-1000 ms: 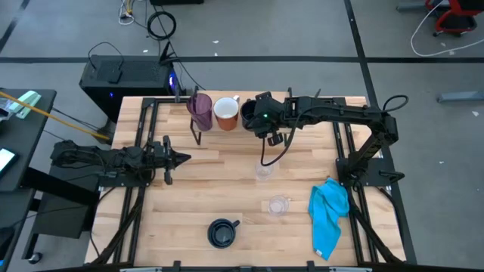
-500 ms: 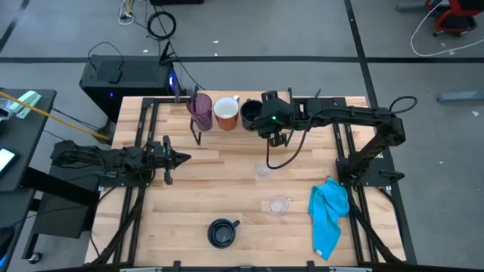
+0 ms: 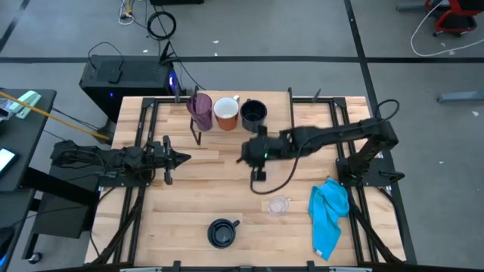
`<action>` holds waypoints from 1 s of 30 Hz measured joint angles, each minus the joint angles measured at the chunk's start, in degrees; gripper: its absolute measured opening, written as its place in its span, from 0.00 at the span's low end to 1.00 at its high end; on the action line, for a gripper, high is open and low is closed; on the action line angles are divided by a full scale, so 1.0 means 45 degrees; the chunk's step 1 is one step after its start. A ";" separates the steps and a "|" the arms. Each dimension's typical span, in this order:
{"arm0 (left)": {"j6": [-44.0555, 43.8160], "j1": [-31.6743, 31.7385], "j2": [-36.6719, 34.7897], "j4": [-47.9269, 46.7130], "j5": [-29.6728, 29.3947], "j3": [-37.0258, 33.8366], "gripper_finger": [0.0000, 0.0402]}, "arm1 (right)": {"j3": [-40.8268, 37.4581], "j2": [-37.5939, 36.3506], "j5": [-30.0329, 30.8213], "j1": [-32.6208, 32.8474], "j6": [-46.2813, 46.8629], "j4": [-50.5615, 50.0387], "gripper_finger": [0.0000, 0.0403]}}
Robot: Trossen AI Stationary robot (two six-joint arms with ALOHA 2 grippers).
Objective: Stack small to large cups/mugs on shelf
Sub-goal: Put the black mug on the shelf aligned with the other black mug
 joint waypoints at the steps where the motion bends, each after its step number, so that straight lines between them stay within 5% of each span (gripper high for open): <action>1: -0.0020 0.0000 0.0000 0.0004 -0.0005 0.0000 0.06 | 0.0000 0.0202 -0.0034 0.0251 0.0395 0.0249 0.33; 15: -0.1434 0.0000 0.0003 -0.0169 0.0177 0.0000 0.05 | 0.0000 0.3266 -0.2087 0.3209 0.3033 0.5029 0.33; 21: -0.3059 -0.0084 0.0232 -0.0676 0.4520 0.0019 0.04 | 0.0000 0.4282 -0.2385 0.3720 0.4009 0.5728 0.33; 30: -0.3595 -0.1795 0.1821 0.0892 0.4661 0.0145 0.02 | 0.0026 0.4228 -0.2314 0.4221 0.4555 0.6015 0.33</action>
